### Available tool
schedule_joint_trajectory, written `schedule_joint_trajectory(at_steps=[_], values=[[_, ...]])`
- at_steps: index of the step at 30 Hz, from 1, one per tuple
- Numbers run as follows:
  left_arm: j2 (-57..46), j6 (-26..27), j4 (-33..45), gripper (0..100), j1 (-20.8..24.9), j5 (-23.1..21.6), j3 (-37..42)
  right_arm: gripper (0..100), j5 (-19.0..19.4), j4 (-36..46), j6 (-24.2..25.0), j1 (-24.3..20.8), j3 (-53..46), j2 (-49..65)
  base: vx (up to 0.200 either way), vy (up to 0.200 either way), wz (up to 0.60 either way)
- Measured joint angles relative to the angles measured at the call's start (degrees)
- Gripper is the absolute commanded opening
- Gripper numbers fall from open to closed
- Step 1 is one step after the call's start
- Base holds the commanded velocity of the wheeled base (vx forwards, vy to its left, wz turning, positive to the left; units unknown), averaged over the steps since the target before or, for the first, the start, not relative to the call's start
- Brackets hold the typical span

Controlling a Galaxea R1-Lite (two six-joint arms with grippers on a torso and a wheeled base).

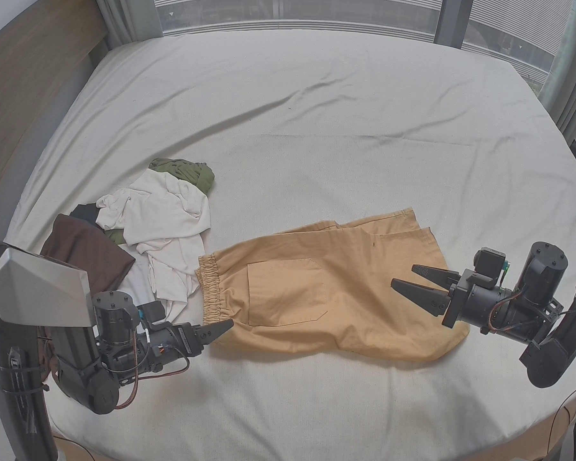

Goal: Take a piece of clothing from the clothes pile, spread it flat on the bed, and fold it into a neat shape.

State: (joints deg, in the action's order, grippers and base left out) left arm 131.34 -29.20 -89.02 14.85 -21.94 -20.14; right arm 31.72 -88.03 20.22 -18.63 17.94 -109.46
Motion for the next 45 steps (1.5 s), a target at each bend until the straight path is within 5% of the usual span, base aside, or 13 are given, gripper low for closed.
schedule_joint_trajectory(at_steps=[14,27,28,45], values=[[4.2,-10.7,0.0,100,1.7,2.3,-11.0,100,0.0,0.0,0.0,-0.4,-0.2,0.4,0.0,0.0,0.0],[6.7,-12.0,-0.2,100,3.5,4.4,-15.5,100,0.0,0.0,-0.1,-0.6,-0.5,0.4,0.0,0.0,0.0],[6.8,-12.2,-0.2,0,3.5,4.6,-15.5,100,0.0,0.0,-0.1,-0.7,-0.5,0.4,0.0,0.0,0.0],[0.4,-14.6,0.3,0,3.4,5.1,-7.1,100,0.0,0.0,-0.1,-0.6,-0.5,0.4,0.0,0.0,0.0]])
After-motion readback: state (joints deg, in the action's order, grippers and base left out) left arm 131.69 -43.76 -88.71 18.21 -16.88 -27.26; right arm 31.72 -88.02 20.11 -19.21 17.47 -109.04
